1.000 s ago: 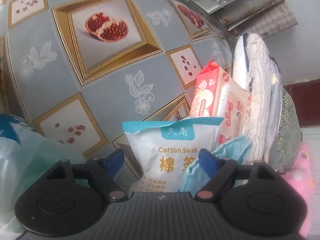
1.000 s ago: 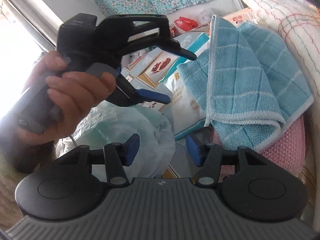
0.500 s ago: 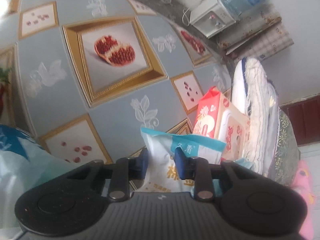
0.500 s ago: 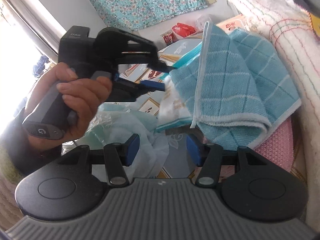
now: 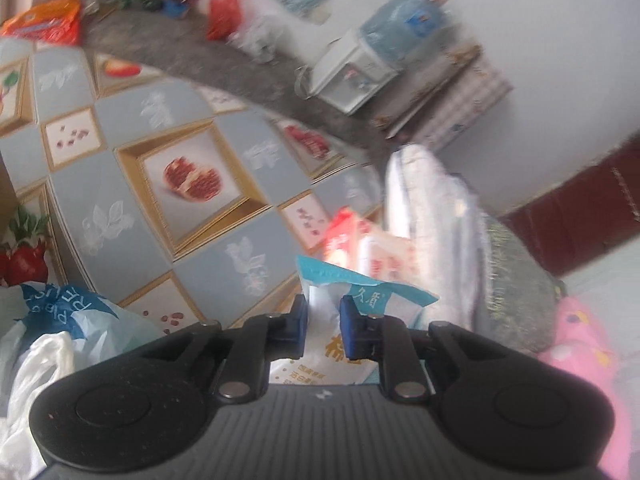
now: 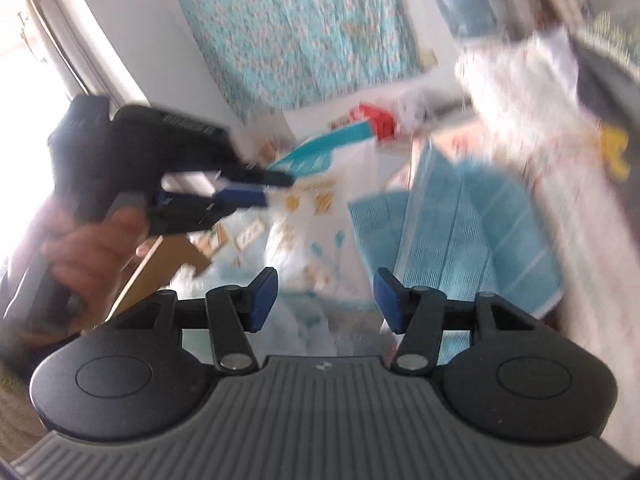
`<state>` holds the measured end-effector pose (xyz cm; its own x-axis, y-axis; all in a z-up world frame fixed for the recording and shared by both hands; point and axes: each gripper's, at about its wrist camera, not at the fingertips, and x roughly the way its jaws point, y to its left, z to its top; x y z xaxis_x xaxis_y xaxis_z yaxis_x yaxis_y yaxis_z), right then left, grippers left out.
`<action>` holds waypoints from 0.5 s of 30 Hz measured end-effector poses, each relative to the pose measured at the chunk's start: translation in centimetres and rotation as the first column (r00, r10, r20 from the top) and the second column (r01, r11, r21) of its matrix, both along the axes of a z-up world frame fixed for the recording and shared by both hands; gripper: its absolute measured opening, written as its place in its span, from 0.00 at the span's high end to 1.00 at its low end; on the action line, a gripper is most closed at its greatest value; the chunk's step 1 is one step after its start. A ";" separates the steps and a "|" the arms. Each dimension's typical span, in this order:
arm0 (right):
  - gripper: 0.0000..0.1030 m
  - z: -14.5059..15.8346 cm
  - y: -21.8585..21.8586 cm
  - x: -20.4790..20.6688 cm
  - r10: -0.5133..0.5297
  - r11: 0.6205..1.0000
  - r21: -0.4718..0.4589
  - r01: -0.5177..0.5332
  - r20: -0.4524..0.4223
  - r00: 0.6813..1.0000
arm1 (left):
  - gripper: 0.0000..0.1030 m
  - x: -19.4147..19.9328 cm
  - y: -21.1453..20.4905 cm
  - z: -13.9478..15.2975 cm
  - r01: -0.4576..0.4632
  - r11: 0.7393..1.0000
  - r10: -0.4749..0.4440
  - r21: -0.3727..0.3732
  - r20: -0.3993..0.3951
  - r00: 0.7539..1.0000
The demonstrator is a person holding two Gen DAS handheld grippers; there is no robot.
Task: Organize soft objects
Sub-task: 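Lift the cotton-swab bag with the left gripper and carry toward the box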
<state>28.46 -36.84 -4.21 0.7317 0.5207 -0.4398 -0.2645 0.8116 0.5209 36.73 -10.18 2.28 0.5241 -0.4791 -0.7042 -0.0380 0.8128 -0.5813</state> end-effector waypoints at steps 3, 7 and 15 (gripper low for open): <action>0.40 1.3 -1.2 0.0 -0.007 1.000 0.019 0.005 0.067 0.998 | 0.84 -1.8 -0.2 2.1 0.046 0.999 -0.047 0.009 0.069 0.997; 0.36 2.1 -2.3 0.5 -0.007 0.999 0.054 0.000 0.128 0.992 | 0.84 -4.1 -0.3 4.0 0.109 0.994 -0.109 0.005 0.105 0.989; 0.53 2.7 -2.7 -0.5 0.067 0.968 0.232 -0.099 0.143 0.987 | 0.84 -9.2 0.6 7.5 0.181 0.983 -0.181 0.015 0.166 0.969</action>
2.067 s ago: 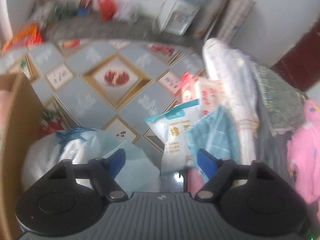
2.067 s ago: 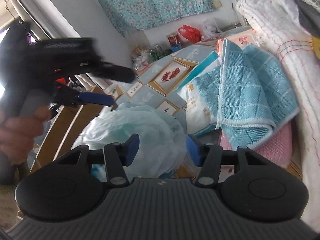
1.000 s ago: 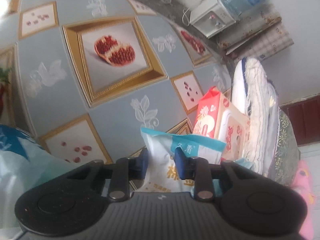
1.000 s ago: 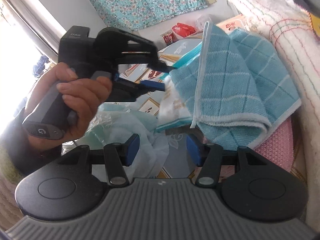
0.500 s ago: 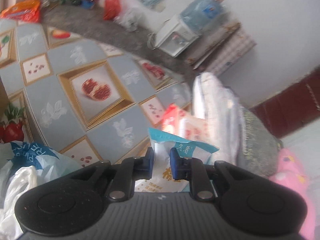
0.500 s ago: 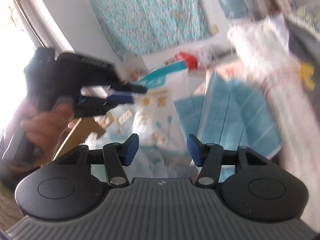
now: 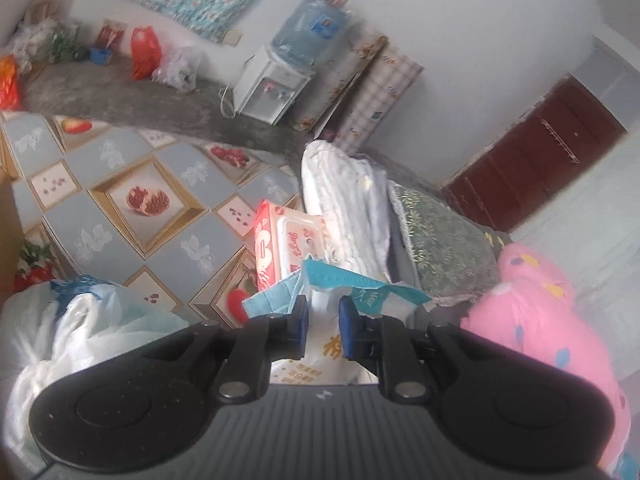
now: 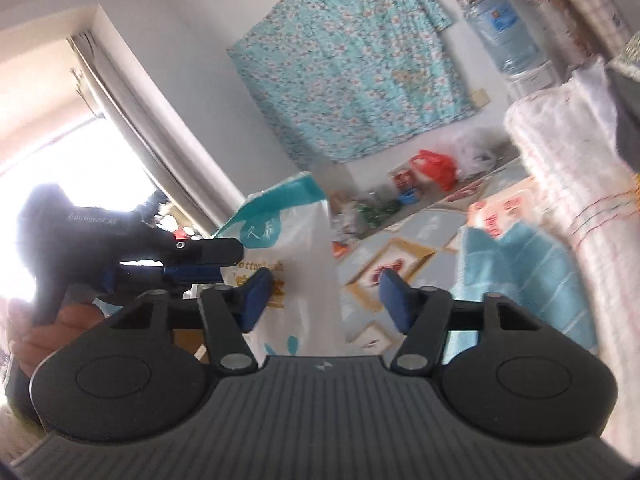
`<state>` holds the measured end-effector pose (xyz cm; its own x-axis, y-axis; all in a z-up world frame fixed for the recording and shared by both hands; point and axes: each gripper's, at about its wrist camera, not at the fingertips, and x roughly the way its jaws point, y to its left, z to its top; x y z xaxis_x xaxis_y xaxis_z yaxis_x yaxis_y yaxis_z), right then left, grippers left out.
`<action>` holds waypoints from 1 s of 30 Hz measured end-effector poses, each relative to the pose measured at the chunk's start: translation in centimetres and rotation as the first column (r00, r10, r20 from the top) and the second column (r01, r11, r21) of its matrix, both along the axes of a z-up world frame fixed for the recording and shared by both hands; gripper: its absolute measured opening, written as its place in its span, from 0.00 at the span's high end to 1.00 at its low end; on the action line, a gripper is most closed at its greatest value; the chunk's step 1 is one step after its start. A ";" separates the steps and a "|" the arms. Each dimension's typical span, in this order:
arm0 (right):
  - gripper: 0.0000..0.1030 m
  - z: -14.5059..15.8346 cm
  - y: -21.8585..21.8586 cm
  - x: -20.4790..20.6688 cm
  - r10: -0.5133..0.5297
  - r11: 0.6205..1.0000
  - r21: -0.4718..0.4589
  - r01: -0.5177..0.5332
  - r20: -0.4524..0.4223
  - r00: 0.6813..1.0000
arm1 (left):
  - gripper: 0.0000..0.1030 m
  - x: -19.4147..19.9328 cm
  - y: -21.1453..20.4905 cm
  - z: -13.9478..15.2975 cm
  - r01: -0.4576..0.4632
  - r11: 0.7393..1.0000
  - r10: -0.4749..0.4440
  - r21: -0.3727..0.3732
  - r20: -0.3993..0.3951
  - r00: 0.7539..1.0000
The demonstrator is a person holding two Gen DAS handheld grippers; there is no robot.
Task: Organize soft objects
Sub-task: 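Lift the cotton-swab bag with the left gripper and carry toward the box, then lower the cotton-swab bag into the cardboard box and open the left gripper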
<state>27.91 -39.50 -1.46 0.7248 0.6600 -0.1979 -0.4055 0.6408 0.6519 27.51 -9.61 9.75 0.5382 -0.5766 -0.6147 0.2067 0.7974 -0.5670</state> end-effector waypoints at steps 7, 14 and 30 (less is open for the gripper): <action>0.72 5.0 3.5 -4.9 0.097 0.995 -0.017 -0.096 0.085 0.992 | 0.84 -5.6 3.7 4.0 -0.005 1.000 0.003 0.019 0.107 0.994; 0.73 10.4 11.4 -8.4 0.252 0.965 -0.088 -0.246 0.072 0.965 | 0.84 -12.3 11.3 7.1 -0.114 0.993 0.104 0.039 0.193 0.976; 0.71 7.7 42.0 -5.2 0.532 0.766 -0.114 -0.632 -0.438 0.724 | 0.84 -13.4 33.6 0.6 -0.546 0.827 0.553 0.131 -0.018 0.833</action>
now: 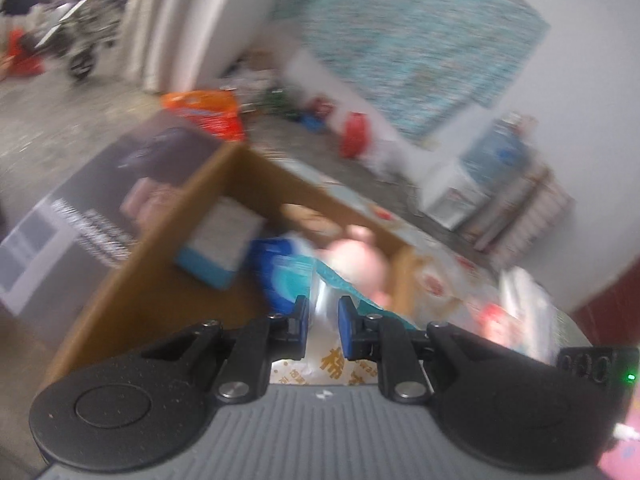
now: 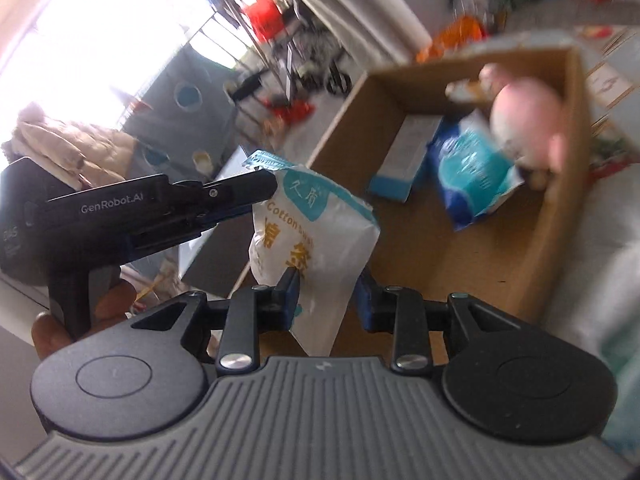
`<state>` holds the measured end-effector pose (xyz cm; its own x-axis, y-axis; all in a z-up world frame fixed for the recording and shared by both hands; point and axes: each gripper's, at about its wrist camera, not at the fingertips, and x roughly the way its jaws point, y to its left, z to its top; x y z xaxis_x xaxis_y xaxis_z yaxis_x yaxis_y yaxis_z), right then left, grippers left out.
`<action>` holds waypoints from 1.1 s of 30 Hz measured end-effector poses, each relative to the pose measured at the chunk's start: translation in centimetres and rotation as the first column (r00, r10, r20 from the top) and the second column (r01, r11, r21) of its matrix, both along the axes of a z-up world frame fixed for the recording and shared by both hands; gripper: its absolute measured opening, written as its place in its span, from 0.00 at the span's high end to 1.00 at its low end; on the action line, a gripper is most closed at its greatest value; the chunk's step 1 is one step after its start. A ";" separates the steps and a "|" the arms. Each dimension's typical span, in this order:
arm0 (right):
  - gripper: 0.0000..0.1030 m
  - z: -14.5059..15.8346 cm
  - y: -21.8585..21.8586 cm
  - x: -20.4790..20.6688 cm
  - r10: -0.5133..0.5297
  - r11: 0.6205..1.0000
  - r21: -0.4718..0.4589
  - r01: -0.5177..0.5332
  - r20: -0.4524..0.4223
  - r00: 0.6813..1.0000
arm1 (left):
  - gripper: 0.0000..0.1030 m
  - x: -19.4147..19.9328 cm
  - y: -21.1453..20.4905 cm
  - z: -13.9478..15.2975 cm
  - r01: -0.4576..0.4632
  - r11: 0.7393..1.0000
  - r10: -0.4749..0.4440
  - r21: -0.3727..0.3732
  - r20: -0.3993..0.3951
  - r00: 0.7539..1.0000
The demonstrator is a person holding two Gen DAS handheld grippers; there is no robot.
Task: Organize soft objects
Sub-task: 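Lower the cotton-swab bag into the cardboard box and open the left gripper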
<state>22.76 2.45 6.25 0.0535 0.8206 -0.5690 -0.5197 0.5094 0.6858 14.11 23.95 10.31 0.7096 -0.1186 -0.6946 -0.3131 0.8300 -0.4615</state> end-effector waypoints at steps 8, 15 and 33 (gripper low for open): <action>0.70 -4.9 8.1 6.2 -0.031 0.985 -0.173 0.016 -0.082 0.996 | 0.84 3.8 5.1 -4.7 -0.129 0.990 0.134 0.064 -0.082 0.988; 0.70 -11.2 9.7 10.7 -0.146 0.960 -0.267 0.089 -0.202 0.968 | 0.79 5.0 5.9 -7.4 -0.173 0.985 0.175 0.028 -0.137 0.975; 0.39 -8.7 8.9 9.9 -0.148 0.972 -0.202 0.121 -0.126 0.981 | 0.58 1.1 4.9 -4.5 -0.142 0.990 0.143 0.025 -0.044 0.989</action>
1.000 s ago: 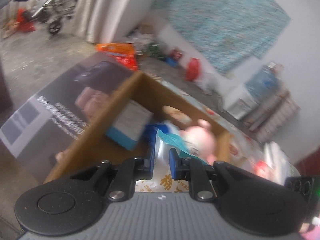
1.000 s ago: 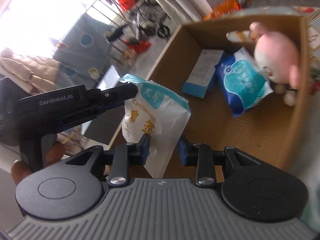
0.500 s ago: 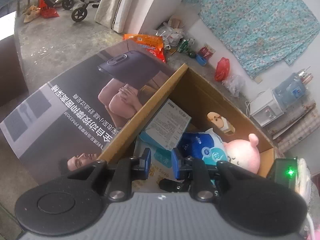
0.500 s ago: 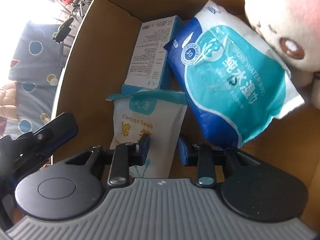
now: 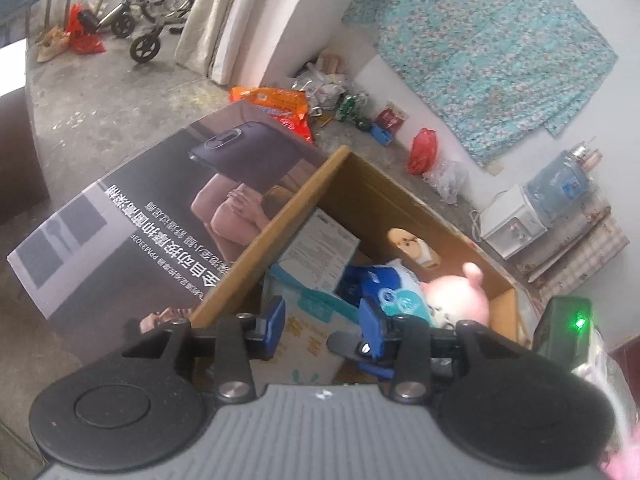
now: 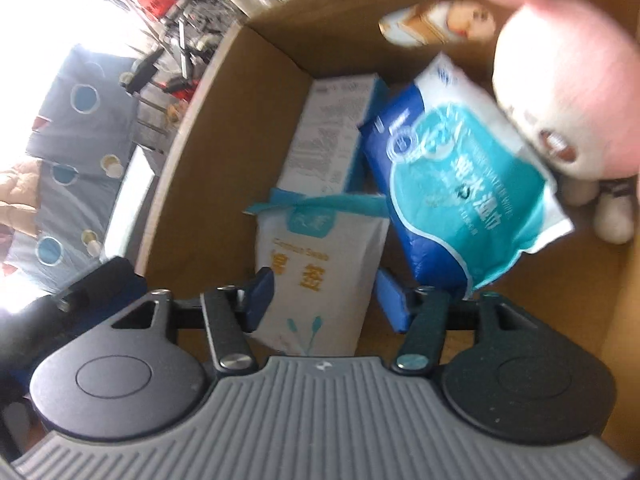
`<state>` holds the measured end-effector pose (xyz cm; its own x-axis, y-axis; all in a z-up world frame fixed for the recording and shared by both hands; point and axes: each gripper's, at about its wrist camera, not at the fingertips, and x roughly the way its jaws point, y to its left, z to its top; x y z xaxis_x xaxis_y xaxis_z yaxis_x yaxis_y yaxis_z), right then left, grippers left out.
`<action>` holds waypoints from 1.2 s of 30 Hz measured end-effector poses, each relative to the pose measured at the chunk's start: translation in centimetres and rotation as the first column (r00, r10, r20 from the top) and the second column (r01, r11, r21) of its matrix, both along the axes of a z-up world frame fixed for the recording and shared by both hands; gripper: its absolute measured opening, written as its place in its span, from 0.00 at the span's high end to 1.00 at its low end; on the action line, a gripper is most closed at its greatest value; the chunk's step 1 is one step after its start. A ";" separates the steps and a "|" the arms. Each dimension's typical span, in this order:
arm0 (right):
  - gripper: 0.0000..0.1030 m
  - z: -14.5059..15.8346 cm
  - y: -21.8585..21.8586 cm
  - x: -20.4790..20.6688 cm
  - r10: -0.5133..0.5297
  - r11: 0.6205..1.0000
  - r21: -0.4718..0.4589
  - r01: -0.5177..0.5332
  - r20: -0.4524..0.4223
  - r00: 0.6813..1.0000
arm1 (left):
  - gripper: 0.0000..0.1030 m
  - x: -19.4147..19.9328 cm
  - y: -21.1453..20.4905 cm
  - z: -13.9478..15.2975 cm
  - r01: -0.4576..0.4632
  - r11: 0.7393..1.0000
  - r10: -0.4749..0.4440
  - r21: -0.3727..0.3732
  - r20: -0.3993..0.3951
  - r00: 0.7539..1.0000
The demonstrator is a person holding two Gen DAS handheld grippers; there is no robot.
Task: Organize soft objects
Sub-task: 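Lower the cotton-swab bag into the cardboard box and open the left gripper, then move the left tool back over the table clutter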
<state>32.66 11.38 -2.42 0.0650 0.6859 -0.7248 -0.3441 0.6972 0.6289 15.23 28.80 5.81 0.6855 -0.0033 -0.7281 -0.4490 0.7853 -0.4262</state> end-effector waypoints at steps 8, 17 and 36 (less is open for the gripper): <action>0.36 5.3 -7.6 -2.9 -0.019 0.983 0.184 0.005 0.075 0.997 | 0.53 -3.3 -3.7 3.5 0.077 0.997 -0.079 0.027 0.098 0.992; 0.32 10.5 -24.6 -6.9 -0.160 0.950 0.299 0.090 0.218 0.963 | 0.37 -3.9 -13.4 7.2 0.281 0.953 -0.296 0.113 0.150 0.943; 0.24 3.9 -50.7 -8.9 -0.428 0.867 -0.011 0.499 0.495 0.756 | 0.26 10.4 -42.0 -1.0 0.679 0.722 -0.692 -0.132 -0.123 0.712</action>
